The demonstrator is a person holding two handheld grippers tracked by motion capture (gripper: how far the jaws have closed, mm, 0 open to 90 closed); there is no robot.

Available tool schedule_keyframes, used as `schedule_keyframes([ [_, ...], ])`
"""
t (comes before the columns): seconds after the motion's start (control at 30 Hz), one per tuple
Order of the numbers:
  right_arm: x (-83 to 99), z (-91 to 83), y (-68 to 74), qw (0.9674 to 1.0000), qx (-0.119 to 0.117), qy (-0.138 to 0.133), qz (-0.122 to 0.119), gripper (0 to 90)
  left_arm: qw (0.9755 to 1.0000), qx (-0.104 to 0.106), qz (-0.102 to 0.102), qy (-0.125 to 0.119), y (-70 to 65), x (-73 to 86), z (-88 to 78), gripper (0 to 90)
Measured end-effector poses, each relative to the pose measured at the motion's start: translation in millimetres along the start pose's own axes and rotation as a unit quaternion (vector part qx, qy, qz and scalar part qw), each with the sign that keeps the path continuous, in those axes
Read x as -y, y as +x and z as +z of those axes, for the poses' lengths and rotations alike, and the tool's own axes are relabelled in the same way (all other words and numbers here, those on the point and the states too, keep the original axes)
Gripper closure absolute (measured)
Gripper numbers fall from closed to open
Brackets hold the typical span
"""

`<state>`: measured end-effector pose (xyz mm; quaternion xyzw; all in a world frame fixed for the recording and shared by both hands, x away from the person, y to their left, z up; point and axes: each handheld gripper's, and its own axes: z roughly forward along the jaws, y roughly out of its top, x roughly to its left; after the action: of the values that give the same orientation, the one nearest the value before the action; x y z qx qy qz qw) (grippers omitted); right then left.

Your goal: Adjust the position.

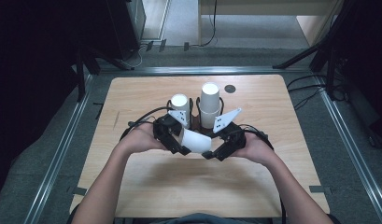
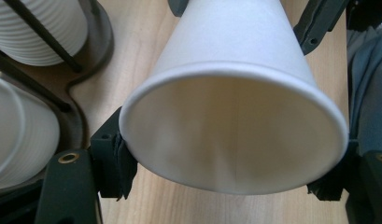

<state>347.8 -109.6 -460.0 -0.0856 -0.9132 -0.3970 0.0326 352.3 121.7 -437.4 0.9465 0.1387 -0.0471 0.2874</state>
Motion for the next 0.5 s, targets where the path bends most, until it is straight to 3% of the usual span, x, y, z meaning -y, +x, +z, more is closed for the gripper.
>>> schedule_keyframes([
  [0.5,-0.1,14.5,5.0,0.9993,-0.005,0.030,-0.019,27.0,0.9993,0.014,0.013,0.033,-6.0,-6.7,16.9,24.6],
])
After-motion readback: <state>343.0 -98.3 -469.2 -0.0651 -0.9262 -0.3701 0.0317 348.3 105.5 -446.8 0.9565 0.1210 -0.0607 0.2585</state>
